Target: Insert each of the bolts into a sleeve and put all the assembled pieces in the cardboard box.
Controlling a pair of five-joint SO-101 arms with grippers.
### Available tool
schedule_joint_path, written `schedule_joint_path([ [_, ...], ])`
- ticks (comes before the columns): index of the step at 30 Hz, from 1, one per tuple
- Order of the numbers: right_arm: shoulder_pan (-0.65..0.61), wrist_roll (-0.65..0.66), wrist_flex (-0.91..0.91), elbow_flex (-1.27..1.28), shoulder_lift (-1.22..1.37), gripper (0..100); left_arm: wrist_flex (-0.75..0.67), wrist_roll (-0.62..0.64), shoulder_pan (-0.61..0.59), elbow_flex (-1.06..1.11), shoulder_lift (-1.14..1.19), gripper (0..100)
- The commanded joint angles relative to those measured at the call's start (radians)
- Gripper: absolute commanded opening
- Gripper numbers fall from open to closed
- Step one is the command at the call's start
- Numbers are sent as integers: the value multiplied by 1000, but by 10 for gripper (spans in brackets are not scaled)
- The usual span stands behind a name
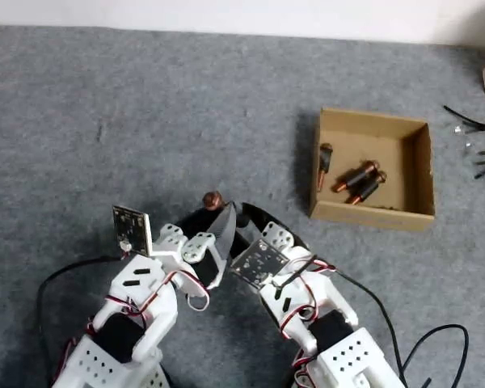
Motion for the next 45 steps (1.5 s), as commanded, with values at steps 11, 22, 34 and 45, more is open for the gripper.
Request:
schedule_joint_path([
  [11, 30, -15, -36, 127, -16, 5, 51, 224, -453, -182, -12, 307],
  [22, 113, -20, -77, 125, -16, 5, -48, -114, -341, -15, -12, 14],
  [34, 248, -89, -85, 125, -16, 5, -17, -637, -386, 31, -4, 7],
  [45, 466, -285, 130, -130, 2, 5, 34, -729, -390, 31, -4, 7],
])
